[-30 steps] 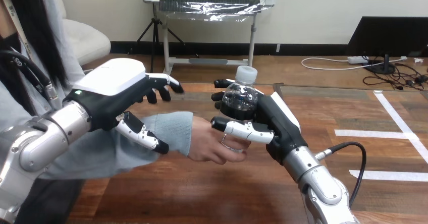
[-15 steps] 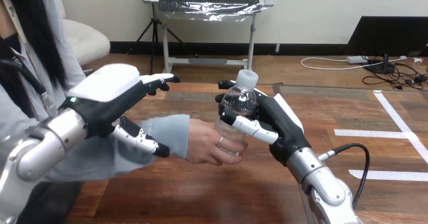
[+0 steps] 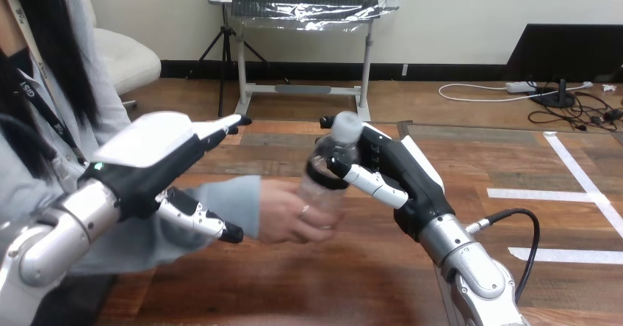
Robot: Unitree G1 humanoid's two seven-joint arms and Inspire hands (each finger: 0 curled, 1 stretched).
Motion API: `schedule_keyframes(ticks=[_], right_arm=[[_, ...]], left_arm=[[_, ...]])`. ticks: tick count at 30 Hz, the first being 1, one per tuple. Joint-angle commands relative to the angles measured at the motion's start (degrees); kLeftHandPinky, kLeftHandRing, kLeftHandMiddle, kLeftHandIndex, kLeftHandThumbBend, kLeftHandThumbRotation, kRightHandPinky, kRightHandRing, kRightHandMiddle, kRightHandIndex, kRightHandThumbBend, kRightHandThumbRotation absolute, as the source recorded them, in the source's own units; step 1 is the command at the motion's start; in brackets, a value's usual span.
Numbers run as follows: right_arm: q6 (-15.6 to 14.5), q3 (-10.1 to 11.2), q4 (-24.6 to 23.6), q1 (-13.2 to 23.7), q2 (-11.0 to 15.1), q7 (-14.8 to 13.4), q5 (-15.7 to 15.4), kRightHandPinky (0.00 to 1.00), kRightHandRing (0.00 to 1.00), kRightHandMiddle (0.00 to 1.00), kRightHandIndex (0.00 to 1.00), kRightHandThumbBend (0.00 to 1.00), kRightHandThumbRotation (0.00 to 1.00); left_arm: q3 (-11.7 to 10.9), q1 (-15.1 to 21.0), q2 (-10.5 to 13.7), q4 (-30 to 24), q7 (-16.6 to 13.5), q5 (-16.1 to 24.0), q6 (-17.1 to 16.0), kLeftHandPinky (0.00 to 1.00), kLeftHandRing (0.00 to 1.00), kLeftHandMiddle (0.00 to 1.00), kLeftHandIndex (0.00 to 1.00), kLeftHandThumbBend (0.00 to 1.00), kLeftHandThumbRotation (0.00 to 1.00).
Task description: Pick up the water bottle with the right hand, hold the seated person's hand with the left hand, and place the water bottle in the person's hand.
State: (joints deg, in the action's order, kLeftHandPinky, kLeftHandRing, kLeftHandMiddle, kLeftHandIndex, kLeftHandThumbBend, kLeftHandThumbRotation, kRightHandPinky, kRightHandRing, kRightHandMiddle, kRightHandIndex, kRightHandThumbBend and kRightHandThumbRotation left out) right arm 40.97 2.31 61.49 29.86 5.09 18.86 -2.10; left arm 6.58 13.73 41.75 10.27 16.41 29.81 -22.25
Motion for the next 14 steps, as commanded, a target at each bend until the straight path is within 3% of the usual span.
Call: schedule_keyframes(ticks=[1, 14], right_arm=[[1.1, 0.8, -0.2, 4.7, 1.4, 0.3, 1.2, 0.76, 0.76, 0.76, 0.83, 1.00, 0.65], [1.7, 1.1, -0.2, 4.6, 2.2, 0.4, 1.1, 0.80, 0.81, 0.80, 0.86, 1.00, 0.67]], left_arm=[[-1.8, 0.6, 0.4, -1.7, -2.0, -0.7, -1.0, 0.88, 0.94, 0.96, 0.98, 1.00, 0.44], [-2.0, -1.3, -0.7, -0.1, -5.1, -2.0, -3.5, 0.89, 0.95, 0.98, 1.00, 1.00, 0.51]])
